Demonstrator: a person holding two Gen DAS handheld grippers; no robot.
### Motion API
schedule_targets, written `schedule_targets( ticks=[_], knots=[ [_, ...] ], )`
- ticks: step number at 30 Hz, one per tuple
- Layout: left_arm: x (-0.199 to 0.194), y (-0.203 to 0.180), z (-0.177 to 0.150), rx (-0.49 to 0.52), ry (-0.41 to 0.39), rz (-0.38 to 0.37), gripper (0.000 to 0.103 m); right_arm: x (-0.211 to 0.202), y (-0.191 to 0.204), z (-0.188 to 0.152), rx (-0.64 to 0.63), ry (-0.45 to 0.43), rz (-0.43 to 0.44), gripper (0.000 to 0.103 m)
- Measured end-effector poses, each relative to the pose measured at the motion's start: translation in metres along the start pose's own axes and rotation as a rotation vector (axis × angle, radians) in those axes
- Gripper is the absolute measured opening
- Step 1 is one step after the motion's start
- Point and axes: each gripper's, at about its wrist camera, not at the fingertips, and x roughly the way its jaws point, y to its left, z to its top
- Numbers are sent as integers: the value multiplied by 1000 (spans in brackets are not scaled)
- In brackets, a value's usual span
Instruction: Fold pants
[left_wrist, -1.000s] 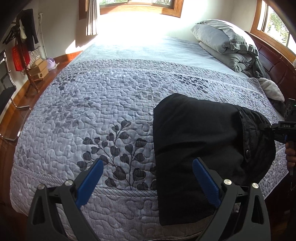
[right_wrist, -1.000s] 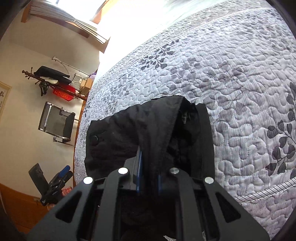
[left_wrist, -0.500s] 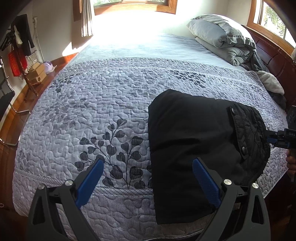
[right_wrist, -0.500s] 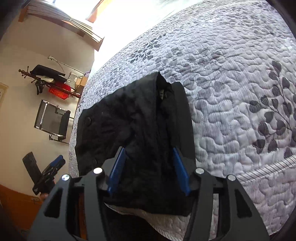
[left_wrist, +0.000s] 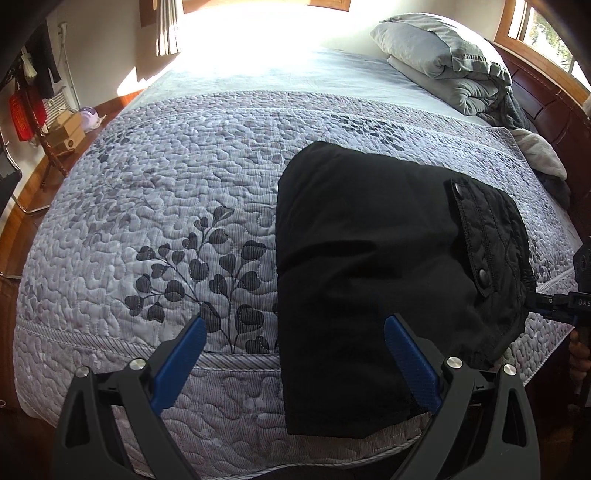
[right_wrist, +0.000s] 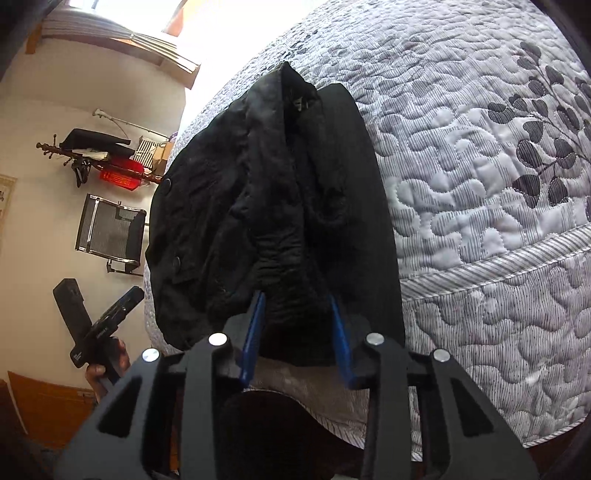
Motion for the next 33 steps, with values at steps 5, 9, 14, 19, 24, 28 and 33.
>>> schedule_targets(
  ticks=[5,9,14,19,24,28,33],
  knots=[
    [13,-3,-6,-5,41,-10,98,-14,14,-2,-41,-24,-24,31],
    [13,-4,-8,-1,48,-18,98,-20,15,-6,-52,-23,-45,30],
    [18,-1,-10,-10,71,-35,98,0,-4,-8,12,5,-50,31],
    [14,7,-14,-11,80,-27,98,5,-9,-10,29,2,-38,31],
    [15,33,-30,-67,134,-49,98,2,-6,-9,8,-1,-60,31],
    [16,63,-44,-182,165,-154,97,4,1,-11,6,0,-68,31],
    [23,81,-50,-297,179,-406,97,5,3,-11,8,-3,-72,32]
  ],
)
